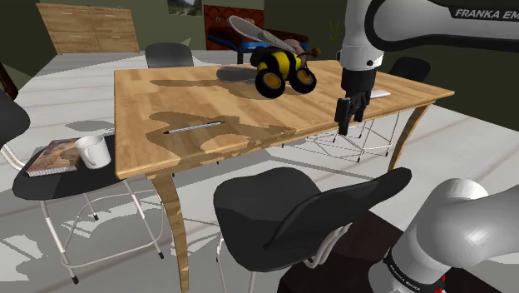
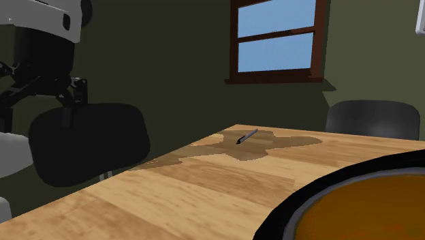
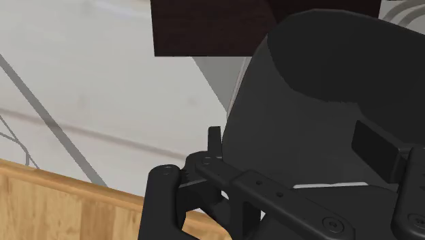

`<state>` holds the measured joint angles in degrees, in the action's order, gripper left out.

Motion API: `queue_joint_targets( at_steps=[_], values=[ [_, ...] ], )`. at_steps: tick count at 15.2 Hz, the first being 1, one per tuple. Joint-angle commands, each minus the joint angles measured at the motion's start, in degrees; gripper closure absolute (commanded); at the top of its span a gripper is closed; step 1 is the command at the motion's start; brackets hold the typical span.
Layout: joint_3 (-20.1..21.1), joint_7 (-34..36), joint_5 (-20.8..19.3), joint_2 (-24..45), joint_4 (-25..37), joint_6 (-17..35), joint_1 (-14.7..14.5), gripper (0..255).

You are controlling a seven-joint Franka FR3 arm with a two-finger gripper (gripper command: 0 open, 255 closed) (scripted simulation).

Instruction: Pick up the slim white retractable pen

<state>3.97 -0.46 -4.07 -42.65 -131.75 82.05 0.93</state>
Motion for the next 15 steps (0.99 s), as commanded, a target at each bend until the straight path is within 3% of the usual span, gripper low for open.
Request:
queue_joint_targets(
  at_steps=[1,8,15],
  values=[
    [0.0,0.0,0.0,0.0,0.0,0.0,0.0,0],
    [-4.78,-15.11,0.42,11.57,4.82,11.41,-4.24,0],
    [-7.85,-30.49,4.21,23.78,13.08,19.1,-8.63,0]
  ],
)
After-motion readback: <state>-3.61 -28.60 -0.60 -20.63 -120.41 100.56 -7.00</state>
